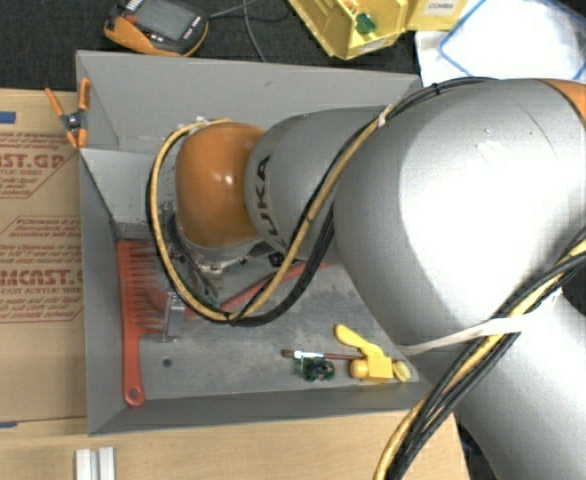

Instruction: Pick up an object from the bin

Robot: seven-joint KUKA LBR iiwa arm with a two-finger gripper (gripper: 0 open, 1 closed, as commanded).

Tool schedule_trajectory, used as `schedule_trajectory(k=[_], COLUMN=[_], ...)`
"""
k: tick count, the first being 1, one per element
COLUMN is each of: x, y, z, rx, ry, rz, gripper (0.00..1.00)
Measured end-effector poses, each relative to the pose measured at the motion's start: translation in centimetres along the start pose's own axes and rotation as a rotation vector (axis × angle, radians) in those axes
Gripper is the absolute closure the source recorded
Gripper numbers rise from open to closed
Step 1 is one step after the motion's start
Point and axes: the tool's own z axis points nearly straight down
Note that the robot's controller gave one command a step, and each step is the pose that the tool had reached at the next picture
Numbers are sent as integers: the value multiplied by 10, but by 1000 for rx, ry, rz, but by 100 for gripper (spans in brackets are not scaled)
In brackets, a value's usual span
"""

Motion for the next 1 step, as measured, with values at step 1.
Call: schedule_trajectory(k=[1], x=[13], y=[-55], z=[-1], rx=[0], ry=[8], rz=[-608], gripper=[100])
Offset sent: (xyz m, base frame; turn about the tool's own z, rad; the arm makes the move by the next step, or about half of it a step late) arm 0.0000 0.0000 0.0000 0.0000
